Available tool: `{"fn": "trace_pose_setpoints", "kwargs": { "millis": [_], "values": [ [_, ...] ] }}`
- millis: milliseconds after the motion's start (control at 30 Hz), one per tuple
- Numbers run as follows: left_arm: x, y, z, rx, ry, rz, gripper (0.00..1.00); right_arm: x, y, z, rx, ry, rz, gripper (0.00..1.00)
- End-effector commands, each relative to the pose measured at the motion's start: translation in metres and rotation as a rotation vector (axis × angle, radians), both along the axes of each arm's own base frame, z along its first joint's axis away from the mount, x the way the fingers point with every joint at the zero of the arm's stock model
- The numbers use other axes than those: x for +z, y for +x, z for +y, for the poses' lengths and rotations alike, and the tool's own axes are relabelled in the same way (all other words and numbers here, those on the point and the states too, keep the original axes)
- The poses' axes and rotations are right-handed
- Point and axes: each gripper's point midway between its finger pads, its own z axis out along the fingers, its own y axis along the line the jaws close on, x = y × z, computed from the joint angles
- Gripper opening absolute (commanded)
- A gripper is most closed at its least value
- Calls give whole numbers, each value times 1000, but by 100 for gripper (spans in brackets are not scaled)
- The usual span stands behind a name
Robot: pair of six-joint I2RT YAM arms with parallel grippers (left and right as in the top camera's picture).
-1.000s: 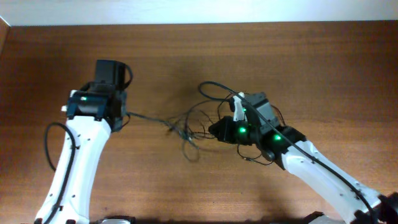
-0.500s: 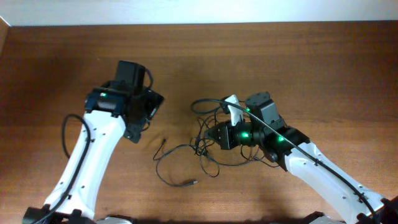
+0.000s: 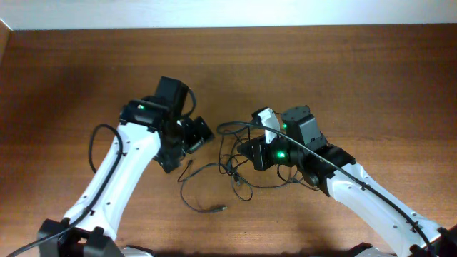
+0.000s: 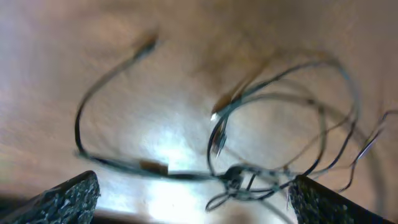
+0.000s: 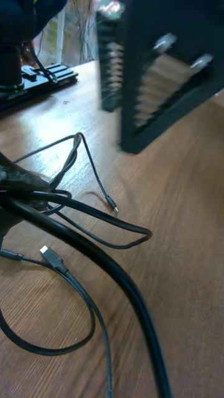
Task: Untangle cables
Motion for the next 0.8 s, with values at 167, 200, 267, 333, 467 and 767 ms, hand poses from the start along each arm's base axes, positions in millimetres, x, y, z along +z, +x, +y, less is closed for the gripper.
{"fn": "trace_pose_setpoints", "kwargs": {
  "millis": [167, 200, 267, 333, 467, 767],
  "values": [
    [-48, -46, -44, 502, -259, 404, 100, -4, -4, -6, -5, -24, 10, 4],
    [-53, -38, -46, 531, -278, 381, 98, -4, -4, -6, -5, -25, 12, 4],
    [-58, -24, -49, 580, -311, 339, 93, -5, -5, -6, -5, -26, 15, 4],
    [-64, -8, -49, 607, -318, 260, 54, -5, -5, -6, -5, -28, 18, 4],
    [-67, 7, -43, 612, -279, 165, 0, -8, -8, -8, -4, -36, 35, 4],
    [-65, 29, -36, 627, -270, 55, 0, -36, -39, -24, -128, -97, 365, 79]
  ]
}}
